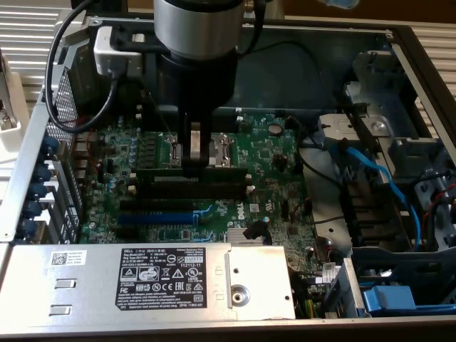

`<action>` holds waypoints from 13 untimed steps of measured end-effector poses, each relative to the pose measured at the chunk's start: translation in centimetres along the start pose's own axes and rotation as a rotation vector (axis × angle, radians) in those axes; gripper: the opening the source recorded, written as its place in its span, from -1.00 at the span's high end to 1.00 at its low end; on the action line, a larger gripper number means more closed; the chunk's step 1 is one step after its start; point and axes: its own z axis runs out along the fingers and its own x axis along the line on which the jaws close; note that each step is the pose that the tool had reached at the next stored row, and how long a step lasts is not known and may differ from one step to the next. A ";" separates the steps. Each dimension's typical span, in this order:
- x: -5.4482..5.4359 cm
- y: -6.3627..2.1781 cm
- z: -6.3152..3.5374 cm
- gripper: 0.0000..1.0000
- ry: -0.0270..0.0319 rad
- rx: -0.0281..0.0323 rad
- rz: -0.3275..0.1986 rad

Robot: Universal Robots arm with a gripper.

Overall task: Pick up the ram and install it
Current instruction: 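Insert the ram into the slot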

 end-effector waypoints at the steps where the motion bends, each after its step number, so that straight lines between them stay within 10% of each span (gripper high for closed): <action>1: 0.0 0.00 0.01 0.76 -0.0009 0.0000 0.000; 13: 0.2 -0.09 0.18 0.76 -0.0117 -0.0050 0.001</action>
